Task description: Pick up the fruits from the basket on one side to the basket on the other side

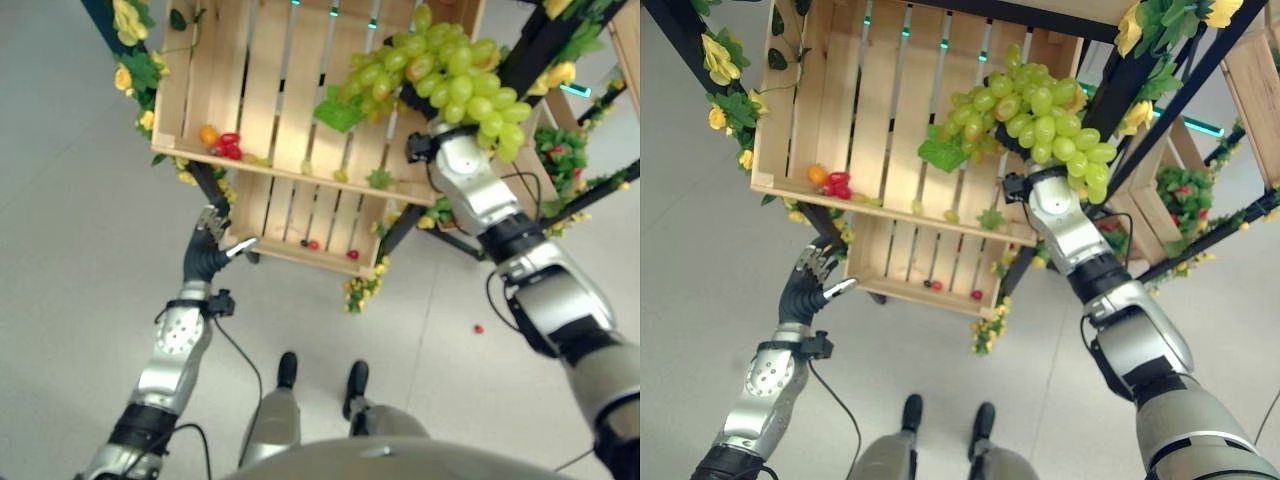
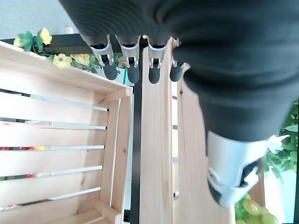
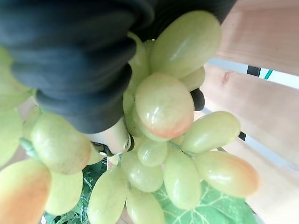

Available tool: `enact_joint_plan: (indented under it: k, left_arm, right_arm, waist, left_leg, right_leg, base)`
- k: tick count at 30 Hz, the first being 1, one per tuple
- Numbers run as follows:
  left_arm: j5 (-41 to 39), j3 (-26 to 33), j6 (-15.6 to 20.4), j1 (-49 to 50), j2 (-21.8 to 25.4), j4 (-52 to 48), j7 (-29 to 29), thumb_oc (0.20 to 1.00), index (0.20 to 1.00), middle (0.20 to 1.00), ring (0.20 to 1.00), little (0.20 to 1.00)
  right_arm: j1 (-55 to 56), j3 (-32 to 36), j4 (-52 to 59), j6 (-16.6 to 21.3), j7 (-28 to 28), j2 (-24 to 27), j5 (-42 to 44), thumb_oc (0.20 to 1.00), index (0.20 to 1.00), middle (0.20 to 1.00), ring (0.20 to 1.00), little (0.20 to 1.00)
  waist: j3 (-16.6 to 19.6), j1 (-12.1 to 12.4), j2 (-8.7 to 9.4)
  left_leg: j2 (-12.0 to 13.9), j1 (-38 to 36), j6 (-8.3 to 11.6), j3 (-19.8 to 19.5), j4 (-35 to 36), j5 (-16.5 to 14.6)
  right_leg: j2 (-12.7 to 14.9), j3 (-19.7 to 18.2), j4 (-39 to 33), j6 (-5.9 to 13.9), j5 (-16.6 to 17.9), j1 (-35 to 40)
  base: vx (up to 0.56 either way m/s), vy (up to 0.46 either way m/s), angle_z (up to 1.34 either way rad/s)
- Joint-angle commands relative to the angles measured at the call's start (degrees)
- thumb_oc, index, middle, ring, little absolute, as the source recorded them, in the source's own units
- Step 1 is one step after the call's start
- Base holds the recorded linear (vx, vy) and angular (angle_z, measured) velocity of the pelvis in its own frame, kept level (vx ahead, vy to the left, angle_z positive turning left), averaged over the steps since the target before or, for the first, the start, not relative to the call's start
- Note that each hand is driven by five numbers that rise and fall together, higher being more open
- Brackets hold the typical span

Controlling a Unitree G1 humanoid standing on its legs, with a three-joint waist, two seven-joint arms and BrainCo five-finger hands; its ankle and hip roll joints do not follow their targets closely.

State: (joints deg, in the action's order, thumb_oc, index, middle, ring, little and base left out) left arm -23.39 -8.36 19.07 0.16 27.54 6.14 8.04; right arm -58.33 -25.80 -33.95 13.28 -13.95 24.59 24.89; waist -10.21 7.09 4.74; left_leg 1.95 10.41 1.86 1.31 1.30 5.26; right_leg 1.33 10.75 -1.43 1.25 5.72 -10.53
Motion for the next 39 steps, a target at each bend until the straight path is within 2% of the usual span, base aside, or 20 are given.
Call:
enact_joint_plan:
  k: [1, 6, 10, 24, 37, 39]
  left_arm:
    - [-1.1, -0.8, 2.0, -3.5, 2.8, -2.2, 0.4, 1.0, 1.0, 1.0, 1.0, 1.0]
    - [-1.2, -1.1, 2.1, -3.8, 2.9, -2.0, 0.6, 1.0, 1.0, 1.0, 1.0, 1.0]
    - [-1.3, -1.7, 1.9, -4.4, 2.8, -1.7, 0.6, 1.0, 1.0, 1.0, 1.0, 1.0]
    - [-1.9, -2.6, 1.3, -4.5, 2.6, -0.8, 0.8, 1.0, 1.0, 1.0, 1.0, 1.0]
    - [-1.8, -2.9, 1.2, -5.2, 3.7, -0.8, 0.9, 1.0, 1.0, 1.0, 1.0, 1.0]
    - [-1.6, -2.8, 0.9, -5.1, 3.8, -0.7, 0.9, 1.0, 1.0, 1.0, 1.0, 1.0]
  right_arm:
    - [-10.7, -1.5, -4.6, 1.0, -0.8, 0.3, 0.5, 0.2, 0.2, 0.2, 0.2, 0.2]
    - [-12.8, -2.9, -6.3, 0.5, -0.5, -0.7, 0.9, 0.2, 0.2, 0.2, 0.2, 0.2]
    - [-12.7, -2.6, -6.5, 1.1, 0.7, -3.6, 5.9, 0.2, 0.2, 0.2, 0.2, 0.2]
    - [-12.1, -5.7, -3.3, 1.0, 2.7, -10.1, 6.6, 0.2, 0.2, 0.2, 0.2, 0.2]
    - [-12.5, -6.0, -5.1, 0.1, 3.5, -10.2, 8.6, 0.2, 0.2, 0.2, 0.2, 0.2]
    - [-12.8, -6.5, -6.4, -0.8, 3.9, -10.3, 9.7, 0.482, 0.482, 0.482, 0.482, 0.482]
  waist:
    - [-1.6, 3.0, 2.46]
    - [-1.8, 3.1, 2.72]
    - [-1.9, 3.3, 2.83]
    - [-1.7, 3.6, 3.31]
    - [-2.2, 4.2, 3.83]
    - [-2.2, 4.1, 3.96]
  left_leg:
    - [-3.1, -1.6, -0.86, 0.4, -4.6, -8.5]
    - [-3.1, -1.5, -0.84, 0.3, -4.5, -8.5]
    - [-3.1, -1.5, -0.86, 0.2, -4.5, -8.6]
    - [-3.0, -2.4, -0.96, 0.3, -3.9, -8.6]
    - [-3.3, -1.9, -1.1, -0.3, -3.8, -8.6]
    - [-3.3, -1.9, -1.09, -0.3, -3.8, -8.7]
  right_leg:
    - [2.6, -0.9, 5.8, 3.87, -7.2, 1.4]
    - [2.5, -1.1, 5.8, 3.82, -7.3, 1.2]
    - [2.4, -1.4, 5.8, 3.78, -7.3, 1.1]
    - [2.1, -1.8, 5.6, 3.76, -7.4, 1.7]
    - [2.3, -1.2, 5.5, 4.0, -7.2, 1.6]
    - [2.3, -1.3, 5.5, 3.97, -7.2, 1.6]
  base:
    - [0.0, 0.0, 0.0]
    - [0.01, 0.001, -0.04]
    - [0.01, 0.003, 0.04]
    - [0.01, 0.0, 0.02]
    - [0.0, 0.0, 0.02]
    - [0.0, 0.0, 0.0]
